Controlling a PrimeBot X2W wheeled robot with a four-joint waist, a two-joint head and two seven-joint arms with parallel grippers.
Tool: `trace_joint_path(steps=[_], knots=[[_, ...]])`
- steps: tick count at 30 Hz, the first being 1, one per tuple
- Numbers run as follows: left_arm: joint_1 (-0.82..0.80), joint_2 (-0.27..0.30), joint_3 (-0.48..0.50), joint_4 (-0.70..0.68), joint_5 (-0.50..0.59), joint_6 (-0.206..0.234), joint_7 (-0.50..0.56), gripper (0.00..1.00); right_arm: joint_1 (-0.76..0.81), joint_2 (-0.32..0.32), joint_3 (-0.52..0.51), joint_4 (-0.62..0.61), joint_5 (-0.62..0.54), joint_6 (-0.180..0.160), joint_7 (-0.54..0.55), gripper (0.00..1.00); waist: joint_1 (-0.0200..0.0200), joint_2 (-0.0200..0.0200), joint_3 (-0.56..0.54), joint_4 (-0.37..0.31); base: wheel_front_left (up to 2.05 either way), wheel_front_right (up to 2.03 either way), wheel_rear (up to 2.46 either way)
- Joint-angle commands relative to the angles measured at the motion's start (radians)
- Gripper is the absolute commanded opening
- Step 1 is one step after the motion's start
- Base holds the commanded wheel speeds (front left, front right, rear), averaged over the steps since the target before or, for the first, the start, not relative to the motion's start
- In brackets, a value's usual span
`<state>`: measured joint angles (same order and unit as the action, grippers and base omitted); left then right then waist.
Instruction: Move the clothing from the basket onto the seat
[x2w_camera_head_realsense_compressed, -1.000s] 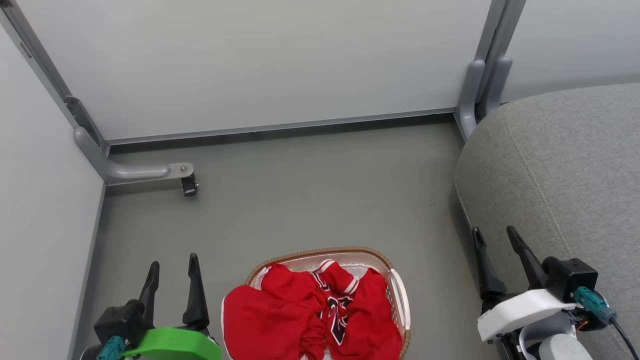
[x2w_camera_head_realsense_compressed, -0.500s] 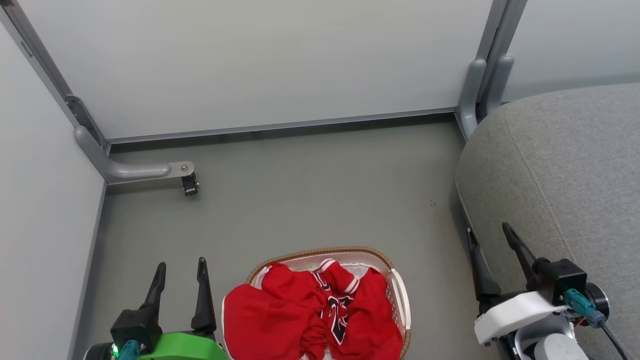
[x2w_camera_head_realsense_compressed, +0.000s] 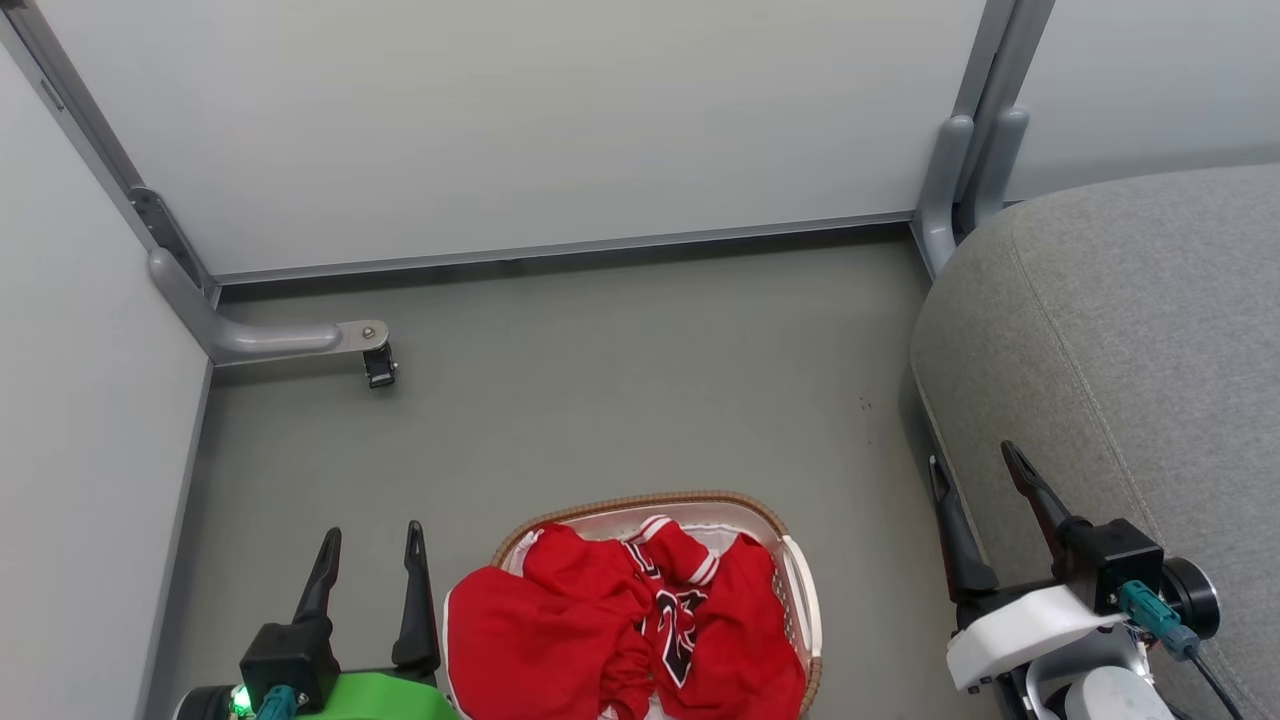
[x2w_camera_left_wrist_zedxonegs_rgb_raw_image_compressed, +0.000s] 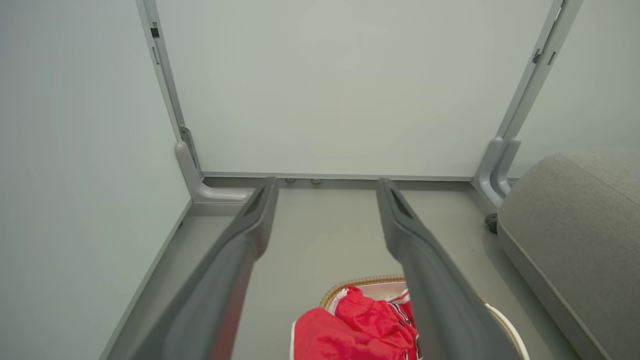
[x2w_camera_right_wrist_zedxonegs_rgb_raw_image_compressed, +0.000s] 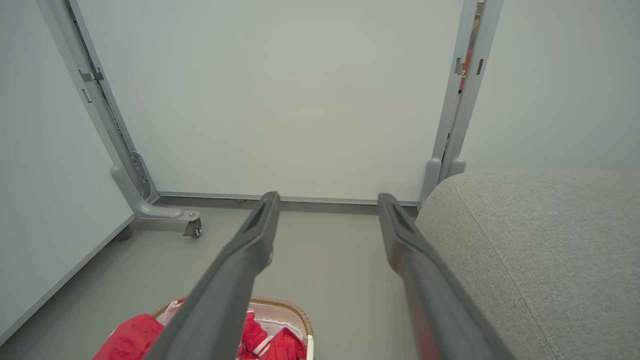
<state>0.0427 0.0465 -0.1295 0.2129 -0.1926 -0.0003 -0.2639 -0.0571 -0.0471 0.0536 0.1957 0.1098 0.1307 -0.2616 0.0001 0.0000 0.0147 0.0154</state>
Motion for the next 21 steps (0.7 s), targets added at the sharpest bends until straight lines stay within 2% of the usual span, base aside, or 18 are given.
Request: trace_joint_path(steps=[1,14,21], knots=[[0.01,0.007,0.001,0.004,-0.003,0.001,-0.001,1.0,-0.01,-0.006,0.0,-0.003,-0.007,0.0,-0.005,1.0,-0.0001,0.0,0.0,0.0,0.0,0.0,0.0],[0.003,0.007,0.003,-0.001,-0.004,-0.002,-0.001,1.0,-0.014,-0.006,-0.002,-0.005,-0.005,0.0,-0.005,1.0,-0.0001,0.0,0.011,-0.001,0.0,0.0,0.0],[-0.038,0.008,-0.01,0.005,0.022,-0.011,-0.001,1.0,-0.032,-0.006,-0.026,-0.026,-0.005,0.0,-0.005,1.0,-0.0001,0.0,0.057,0.001,0.0,0.0,0.0]])
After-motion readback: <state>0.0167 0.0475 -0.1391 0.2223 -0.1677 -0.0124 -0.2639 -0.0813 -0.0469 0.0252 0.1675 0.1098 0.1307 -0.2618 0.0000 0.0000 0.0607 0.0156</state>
